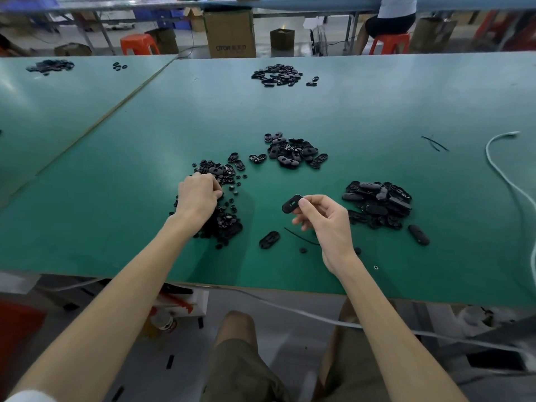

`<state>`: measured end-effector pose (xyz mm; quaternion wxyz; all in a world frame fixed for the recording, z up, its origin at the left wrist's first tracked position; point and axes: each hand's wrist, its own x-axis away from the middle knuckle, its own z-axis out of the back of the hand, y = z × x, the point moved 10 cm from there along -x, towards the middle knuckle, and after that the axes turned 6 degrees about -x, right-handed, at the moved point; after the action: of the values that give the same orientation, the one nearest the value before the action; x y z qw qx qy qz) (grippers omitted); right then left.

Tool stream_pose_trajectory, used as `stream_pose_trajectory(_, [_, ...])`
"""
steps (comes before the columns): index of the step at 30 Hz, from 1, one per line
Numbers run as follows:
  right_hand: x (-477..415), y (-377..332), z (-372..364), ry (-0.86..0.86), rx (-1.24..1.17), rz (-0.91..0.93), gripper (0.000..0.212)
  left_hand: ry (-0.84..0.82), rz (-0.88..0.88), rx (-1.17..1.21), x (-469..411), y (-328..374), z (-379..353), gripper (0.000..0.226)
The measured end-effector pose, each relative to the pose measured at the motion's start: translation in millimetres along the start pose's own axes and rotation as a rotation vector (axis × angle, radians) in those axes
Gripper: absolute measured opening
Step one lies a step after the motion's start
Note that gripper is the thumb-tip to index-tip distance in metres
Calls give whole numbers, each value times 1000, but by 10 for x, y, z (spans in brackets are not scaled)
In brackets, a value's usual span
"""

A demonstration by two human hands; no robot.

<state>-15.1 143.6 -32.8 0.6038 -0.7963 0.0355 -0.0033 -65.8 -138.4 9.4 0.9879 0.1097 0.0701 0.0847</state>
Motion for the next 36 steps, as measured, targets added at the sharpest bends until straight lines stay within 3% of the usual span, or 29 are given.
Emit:
stream_pose_trajectory(3, [-3,4,8,4,3,-4,4,15,0,7,8,23,18,8])
stream_pose_trajectory(6, [-3,2,12,7,11,-1,4,0,-27,301,106,164,63,3])
stream_pose_trajectory(10, [-2,2,7,16,3,-2,4,-218,-178,665,320,624,63,2])
stream_pose_trajectory(14, [8,-16,10,24,-2,2,7,-247,-353,641,490,1015,42,6])
stream_pose_trajectory(26, [25,-16,-5,-2,-6,-8,10,-271,-359,788,576,1128,-25,2])
stream_pose_trajectory(36, [-6,-7,19,-2,58,31,15,-219,-410,687,604,1215,37,5])
